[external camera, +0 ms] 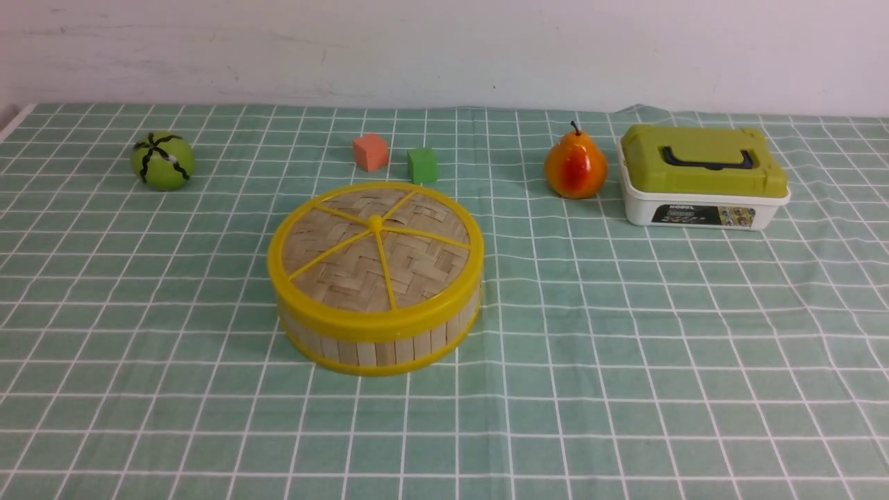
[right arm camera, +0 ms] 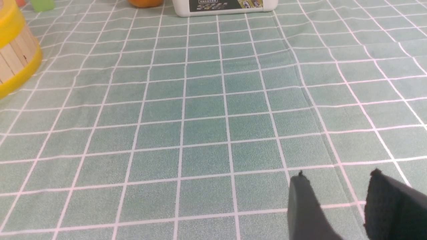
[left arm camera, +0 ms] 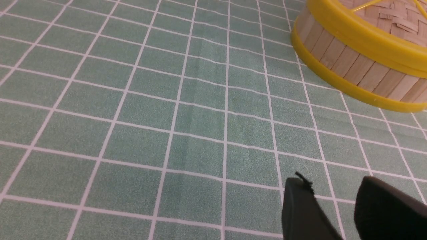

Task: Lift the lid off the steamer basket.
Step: Use the left arm to lift the lid of the steamer

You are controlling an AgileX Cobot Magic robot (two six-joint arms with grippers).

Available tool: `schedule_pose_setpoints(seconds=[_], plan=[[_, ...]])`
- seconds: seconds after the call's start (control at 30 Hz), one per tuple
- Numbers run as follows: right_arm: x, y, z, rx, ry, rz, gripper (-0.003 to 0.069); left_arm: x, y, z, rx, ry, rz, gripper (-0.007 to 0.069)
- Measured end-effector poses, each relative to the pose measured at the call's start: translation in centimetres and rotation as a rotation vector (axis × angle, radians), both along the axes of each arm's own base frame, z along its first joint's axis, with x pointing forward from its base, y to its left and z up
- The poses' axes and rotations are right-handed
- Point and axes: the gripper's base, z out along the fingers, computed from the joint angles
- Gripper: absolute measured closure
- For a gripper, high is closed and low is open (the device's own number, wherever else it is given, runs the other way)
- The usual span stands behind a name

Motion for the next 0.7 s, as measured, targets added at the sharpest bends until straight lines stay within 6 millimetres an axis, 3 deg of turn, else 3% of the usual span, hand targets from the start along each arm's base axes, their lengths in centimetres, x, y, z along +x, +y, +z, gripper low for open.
schedule_pose_setpoints(seconds=[0.6,0.63,0.7], plan=[[0.00,0.00,0.00,0.000,0.000,0.000,0.0418,0.00,-0.02,0.00,-0.013,0.001,0.002,0.0386],[0.00,0.00,0.00,0.000,0.000,0.000,0.0418,0.00,-0.16,0.05,-0.078,0.001,0.008,0.0386],[0.00,0.00,0.00,0.000,0.000,0.000,0.0418,0.00,-0.77,0.28,-0.389,0.015,0.036,0.0386]])
